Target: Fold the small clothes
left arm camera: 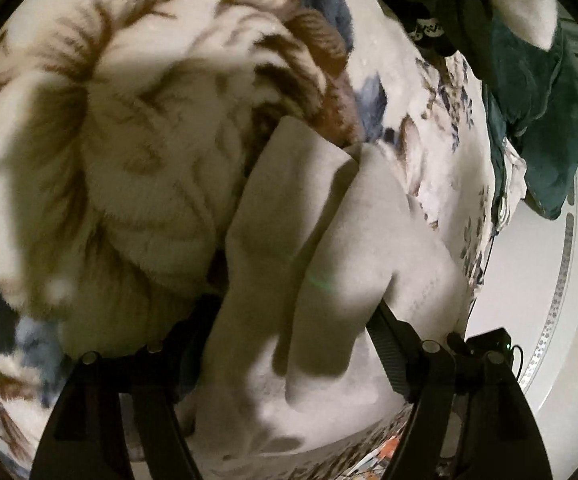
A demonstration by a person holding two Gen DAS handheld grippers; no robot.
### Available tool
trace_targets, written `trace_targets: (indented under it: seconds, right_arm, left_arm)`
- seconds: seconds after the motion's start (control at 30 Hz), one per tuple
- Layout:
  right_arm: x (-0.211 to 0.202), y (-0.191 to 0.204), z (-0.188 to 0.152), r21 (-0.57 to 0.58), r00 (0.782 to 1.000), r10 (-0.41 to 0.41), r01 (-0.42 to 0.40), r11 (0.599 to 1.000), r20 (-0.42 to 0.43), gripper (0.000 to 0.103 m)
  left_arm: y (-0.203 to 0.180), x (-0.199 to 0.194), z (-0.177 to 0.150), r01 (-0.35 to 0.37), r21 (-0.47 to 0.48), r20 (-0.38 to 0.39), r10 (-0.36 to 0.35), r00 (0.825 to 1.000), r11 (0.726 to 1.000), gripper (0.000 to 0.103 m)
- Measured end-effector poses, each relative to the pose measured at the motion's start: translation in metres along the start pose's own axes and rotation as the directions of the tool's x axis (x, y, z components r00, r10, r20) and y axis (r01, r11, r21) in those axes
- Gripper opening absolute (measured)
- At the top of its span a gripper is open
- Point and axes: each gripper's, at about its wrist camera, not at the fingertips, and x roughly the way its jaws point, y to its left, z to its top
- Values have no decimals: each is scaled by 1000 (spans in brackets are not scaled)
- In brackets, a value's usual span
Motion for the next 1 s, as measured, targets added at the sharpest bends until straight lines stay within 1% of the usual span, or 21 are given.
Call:
trace_targets:
  seconds: [0.17, 0.33, 0.37, 0.43, 0.47, 0.5, 0.53, 0.57, 0.6, 0.63, 0.7, 0.9, 1.0]
  right_arm:
    - [17, 9, 1, -8, 999, 25, -26, 1000, -41, 76]
    - [23, 12, 1, 4, 998, 46, -46, 999, -53, 77]
    - [25, 15, 2, 7, 998, 50, -50, 999, -47, 76]
    - [25, 18, -1, 3, 998, 49, -48, 999, -32, 69]
    - [25, 19, -2, -6, 999, 39, -39, 999, -29, 51]
    - [26, 20, -4, -19, 1000, 17, -17, 1000, -26, 35]
    - [26, 21, -6, -26, 1000, 7, -8, 1000, -19, 34]
    - [25, 23, -9, -31, 1000, 2, -2, 1000, -2, 29]
    - [23, 23, -11, -32, 1000, 1, 0, 999, 8, 27]
    - [22, 25, -13, -32, 1000, 2, -2, 999, 18, 27]
    - [19, 29, -15, -32, 999, -3, 4, 999, 34, 25]
    - [5, 51, -24, -57, 998, -18, 21, 998, 54, 23]
    - [-6, 73, -30, -89, 998, -13, 19, 996, 63, 23]
  left_arm:
    - [3, -5, -4, 15, 10, 3, -15, 1000, 1000, 72]
    - [2, 0, -6, 19, 10, 42, -20, 999, 1000, 72]
    - [2, -1, -8, 24, 17, 58, -25, 998, 1000, 71]
    - [-4, -1, -11, 46, 39, 83, -49, 995, 998, 70]
    - [-7, 0, -12, 49, 48, 87, -53, 995, 998, 55]
    - [-11, 1, -13, 51, 56, 83, -55, 995, 997, 36]
    - [-13, 2, -14, 58, 58, 79, -62, 995, 997, 34]
    - [-15, 1, -15, 53, 57, 93, -58, 994, 997, 33]
    - [-16, 0, -15, 51, 58, 98, -56, 994, 997, 31]
    - [-19, -3, -15, 51, 60, 102, -57, 993, 997, 26]
    - [-22, -8, -16, 44, 63, 113, -51, 992, 997, 22]
    - [-42, -32, -18, 46, 109, 136, -61, 989, 993, 20]
    - [-53, -49, -20, 42, 143, 154, -64, 986, 989, 20]
